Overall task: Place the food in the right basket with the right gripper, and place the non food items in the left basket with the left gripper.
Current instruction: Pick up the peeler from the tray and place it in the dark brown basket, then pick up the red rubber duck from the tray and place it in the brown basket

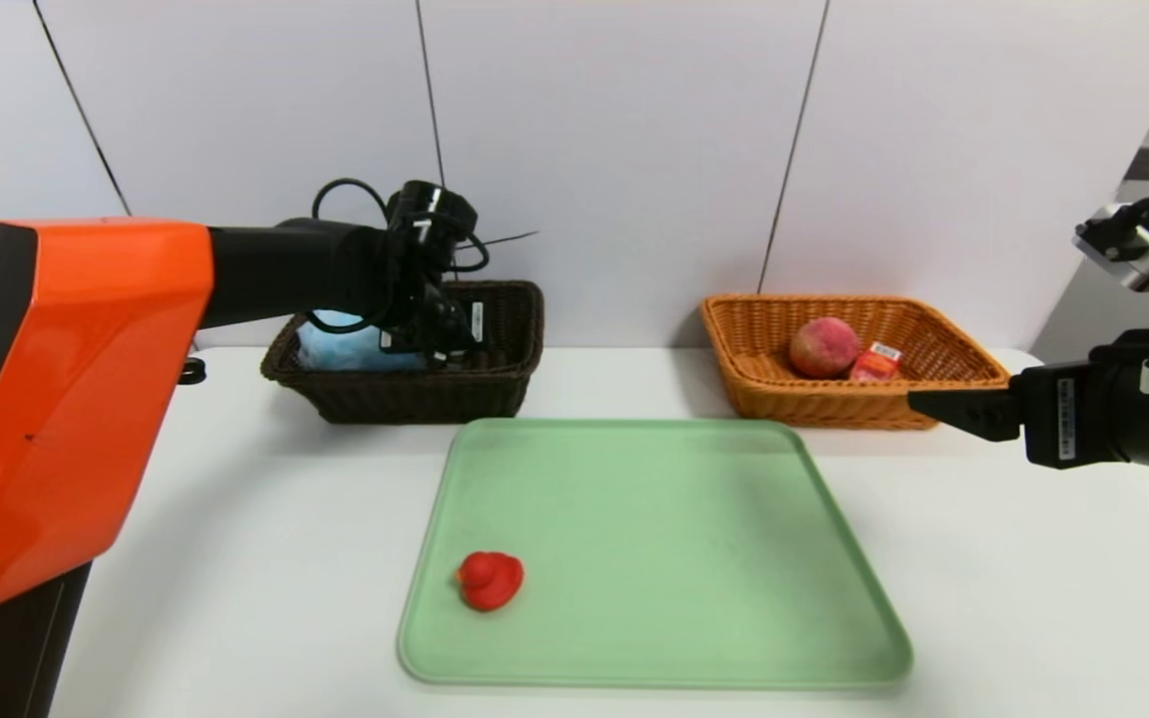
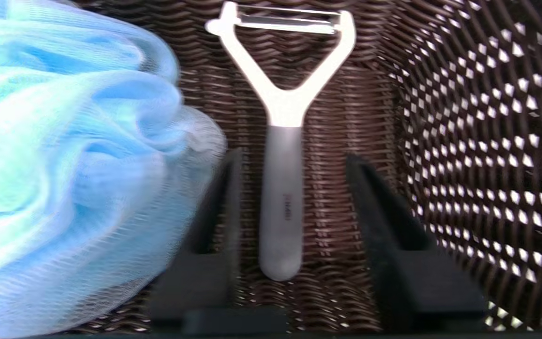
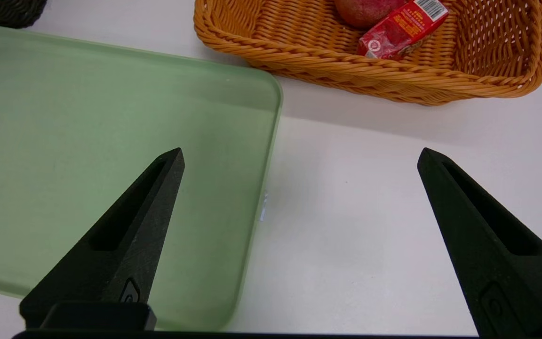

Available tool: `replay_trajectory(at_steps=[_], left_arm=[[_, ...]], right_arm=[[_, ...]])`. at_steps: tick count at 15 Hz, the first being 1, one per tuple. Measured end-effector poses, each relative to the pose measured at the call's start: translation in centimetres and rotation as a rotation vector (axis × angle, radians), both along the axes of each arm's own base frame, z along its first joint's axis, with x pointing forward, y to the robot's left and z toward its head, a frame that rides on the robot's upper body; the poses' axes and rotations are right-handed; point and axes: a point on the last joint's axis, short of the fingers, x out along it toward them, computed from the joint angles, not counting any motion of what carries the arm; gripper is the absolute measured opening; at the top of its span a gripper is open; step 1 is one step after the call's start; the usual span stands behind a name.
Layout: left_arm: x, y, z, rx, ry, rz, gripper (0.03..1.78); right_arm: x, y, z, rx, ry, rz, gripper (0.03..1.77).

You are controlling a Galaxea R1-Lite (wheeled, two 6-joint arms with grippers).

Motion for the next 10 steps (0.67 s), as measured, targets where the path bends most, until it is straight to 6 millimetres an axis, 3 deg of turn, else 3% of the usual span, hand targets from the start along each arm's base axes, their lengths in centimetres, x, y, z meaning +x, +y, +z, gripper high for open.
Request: replay_trajectory(at_steps=[3,5,7,10], left_arm=[[-0.2,0.1,0.4,-0.003,-0.006,0.001,1.11],[-1.2,0.3,2.3,-0.022,-0.03,-0.012,1.25],[-3.8,0.6,5.5,-0.052,-0.027,-0.064,1.36],[-9.9,2.0,10.0,-0.118,0.084,-0.239,1.47]], right_arm=[[-0.2,0.0,-0.2,-0.002,0.005,0.002,1.71],[-0.3,-0.1,-0.3,0.0,0.007,0.001,1.71],[-0.4,-0.1,-0.3,0.003,0.008,-0.002,1.71],[-0.5,-0.2,-0.7,-0.001,0.02,-0.003,1.71]])
